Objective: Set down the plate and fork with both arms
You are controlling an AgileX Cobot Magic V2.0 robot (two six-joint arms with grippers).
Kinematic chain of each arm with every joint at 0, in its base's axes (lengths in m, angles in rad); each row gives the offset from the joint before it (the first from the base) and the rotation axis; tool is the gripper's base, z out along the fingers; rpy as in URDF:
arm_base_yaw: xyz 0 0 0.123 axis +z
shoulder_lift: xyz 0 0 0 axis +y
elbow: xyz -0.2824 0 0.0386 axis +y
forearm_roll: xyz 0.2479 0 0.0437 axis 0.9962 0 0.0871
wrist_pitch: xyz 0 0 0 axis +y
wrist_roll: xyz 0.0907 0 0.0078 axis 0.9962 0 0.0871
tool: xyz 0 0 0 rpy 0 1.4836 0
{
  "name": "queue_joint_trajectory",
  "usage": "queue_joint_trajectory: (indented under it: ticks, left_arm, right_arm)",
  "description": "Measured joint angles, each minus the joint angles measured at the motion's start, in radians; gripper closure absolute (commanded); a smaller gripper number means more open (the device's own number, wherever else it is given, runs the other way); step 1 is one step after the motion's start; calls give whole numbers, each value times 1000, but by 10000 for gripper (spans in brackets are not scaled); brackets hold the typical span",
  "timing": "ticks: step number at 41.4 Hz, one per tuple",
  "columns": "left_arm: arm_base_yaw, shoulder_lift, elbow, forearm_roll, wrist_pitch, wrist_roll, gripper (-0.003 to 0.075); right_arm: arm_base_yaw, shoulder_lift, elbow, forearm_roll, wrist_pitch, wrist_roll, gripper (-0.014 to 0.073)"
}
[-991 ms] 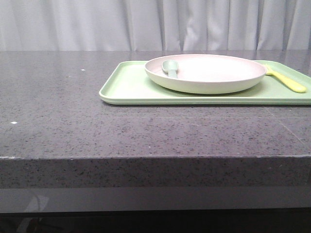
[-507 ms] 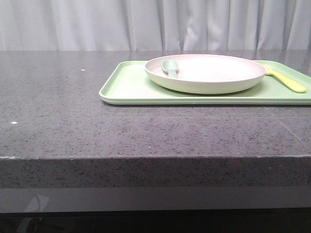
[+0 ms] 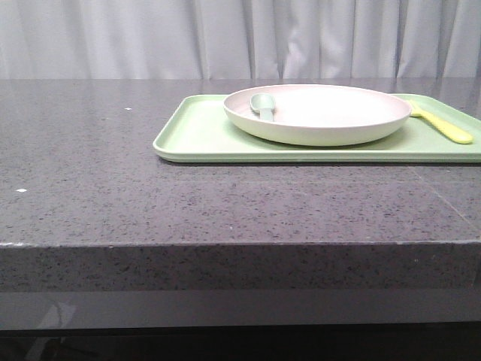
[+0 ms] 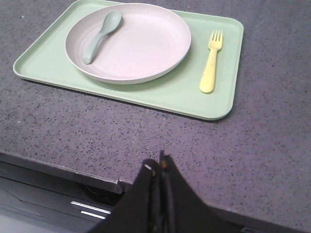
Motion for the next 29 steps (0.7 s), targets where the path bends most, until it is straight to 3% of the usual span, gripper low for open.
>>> queue_joint_trajectory:
  ticks: [8,15,23,29]
  left_arm:
    - [126,-183,200,6,-73,-2,741]
    - [153,-299,324,14,-133,-10,741]
    - [147,-388,424,176,-216,-246,741]
    - [147,-419,491,218,-295,-310,741]
  right_arm:
    - [0,0,0,-1,0,0,681]
    - [0,0,0,-1,0,0,681]
    - [0,0,0,-1,0,0,681]
    - [0,0,0,-2,0,0,681]
